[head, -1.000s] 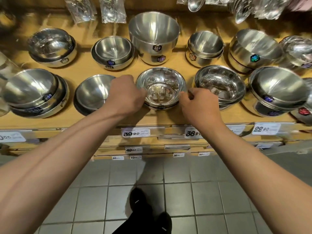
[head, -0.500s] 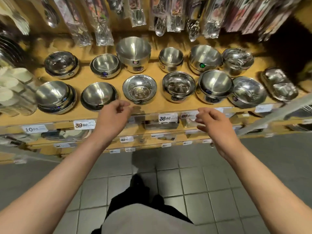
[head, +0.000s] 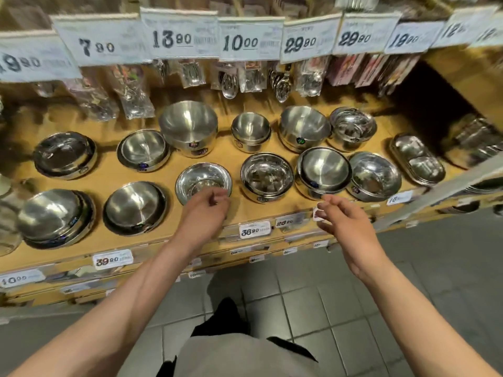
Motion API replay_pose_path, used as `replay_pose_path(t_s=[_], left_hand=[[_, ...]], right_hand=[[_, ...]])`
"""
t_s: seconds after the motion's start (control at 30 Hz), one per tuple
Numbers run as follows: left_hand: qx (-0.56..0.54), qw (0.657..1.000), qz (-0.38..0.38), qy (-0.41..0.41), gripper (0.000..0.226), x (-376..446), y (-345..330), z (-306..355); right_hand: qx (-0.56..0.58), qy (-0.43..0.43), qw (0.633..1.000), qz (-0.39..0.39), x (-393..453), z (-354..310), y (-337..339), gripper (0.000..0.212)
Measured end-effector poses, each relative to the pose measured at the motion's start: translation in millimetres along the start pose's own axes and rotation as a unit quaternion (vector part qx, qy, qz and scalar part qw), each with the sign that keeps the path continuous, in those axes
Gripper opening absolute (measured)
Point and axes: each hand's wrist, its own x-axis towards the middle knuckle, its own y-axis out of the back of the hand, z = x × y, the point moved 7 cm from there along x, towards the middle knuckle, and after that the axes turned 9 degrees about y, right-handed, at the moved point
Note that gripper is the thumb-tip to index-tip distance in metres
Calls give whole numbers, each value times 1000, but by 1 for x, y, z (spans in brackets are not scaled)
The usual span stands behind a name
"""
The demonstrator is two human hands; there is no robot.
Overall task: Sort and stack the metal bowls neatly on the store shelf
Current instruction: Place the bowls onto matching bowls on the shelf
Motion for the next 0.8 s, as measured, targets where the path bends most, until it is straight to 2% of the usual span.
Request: replay_pose_path(t_s=[0.1, 0.27, 0.47, 0.57, 0.67, 0.73, 0.8], left_hand=[[51, 998, -4, -21, 16, 11, -13, 20], [41, 999, -22, -22, 15, 16, -40, 41], [87, 995, -26, -29, 12, 18, -81, 68], [51, 997, -44, -29, 13, 16, -110, 86], [38, 999, -6, -27, 9, 15, -138, 103], [31, 999, 4, -18, 9, 17, -159, 113], [25, 1000, 13, -4, 8, 18, -178, 119]], right_hand=[[7, 2, 1000, 21, 8, 4, 9, 14], [4, -15, 998, 56, 13, 18, 42, 23], [-7, -8, 996, 85, 46, 19, 105, 14], [-52, 0, 995, 86, 74, 14, 142, 15], [-117, 26, 989, 81, 112, 5, 181, 11], [-167, 39, 983, 64, 136, 2, 199, 21], [-213, 34, 976, 38, 158, 4, 212, 45]])
